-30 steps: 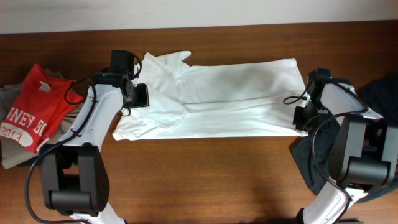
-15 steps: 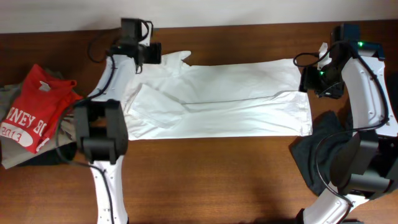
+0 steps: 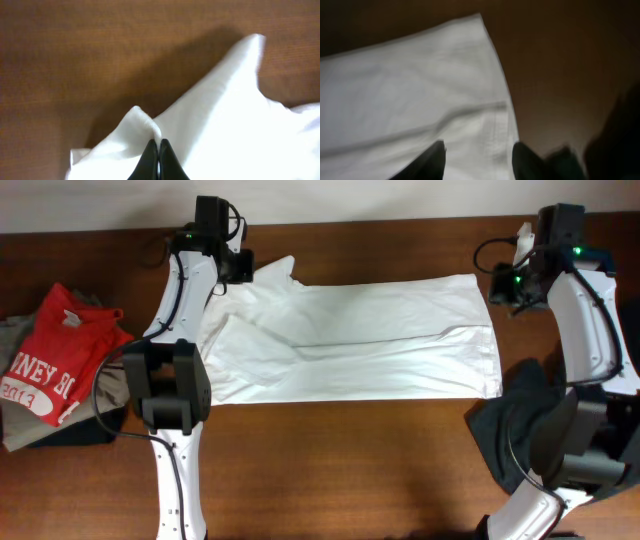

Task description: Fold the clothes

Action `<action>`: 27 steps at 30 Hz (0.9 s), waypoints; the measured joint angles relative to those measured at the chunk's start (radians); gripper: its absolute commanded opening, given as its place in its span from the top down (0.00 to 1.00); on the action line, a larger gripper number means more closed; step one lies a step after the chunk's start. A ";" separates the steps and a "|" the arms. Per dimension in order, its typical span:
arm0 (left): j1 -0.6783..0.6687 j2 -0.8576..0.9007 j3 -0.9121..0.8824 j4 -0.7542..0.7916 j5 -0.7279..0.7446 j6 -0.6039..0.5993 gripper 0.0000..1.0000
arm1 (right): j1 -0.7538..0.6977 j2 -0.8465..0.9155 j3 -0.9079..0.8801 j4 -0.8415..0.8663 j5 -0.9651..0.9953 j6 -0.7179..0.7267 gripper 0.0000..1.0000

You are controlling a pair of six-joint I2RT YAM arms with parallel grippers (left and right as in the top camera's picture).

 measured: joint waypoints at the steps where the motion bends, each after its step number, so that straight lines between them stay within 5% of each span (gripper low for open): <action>1: 0.000 0.000 0.021 -0.071 0.014 -0.003 0.99 | 0.000 0.030 0.001 0.074 -0.010 -0.005 0.39; 5: 0.000 0.001 0.025 -0.218 0.052 -0.006 0.99 | 0.002 0.222 0.000 0.404 -0.071 -0.016 0.28; 11: -0.001 0.001 0.025 -0.235 0.057 -0.008 0.99 | 0.013 0.405 -0.004 0.692 -0.086 0.009 0.27; 12: -0.001 0.001 0.025 -0.236 0.057 -0.008 0.99 | 0.014 0.431 -0.004 0.703 -0.086 0.016 0.32; 14: -0.001 0.001 0.025 -0.236 0.057 -0.008 0.99 | 0.019 0.449 0.000 0.723 -0.085 0.029 0.82; 15: -0.001 0.001 0.025 -0.237 0.057 -0.008 0.99 | 0.021 0.451 0.001 0.718 -0.084 0.030 0.96; 22: -0.001 0.001 0.030 -0.281 0.068 -0.008 0.99 | 0.021 0.445 0.048 0.555 -0.079 0.035 0.96; 27: 0.022 0.001 0.272 -0.499 0.166 -0.010 0.99 | 0.022 0.383 0.344 0.018 0.055 0.035 0.96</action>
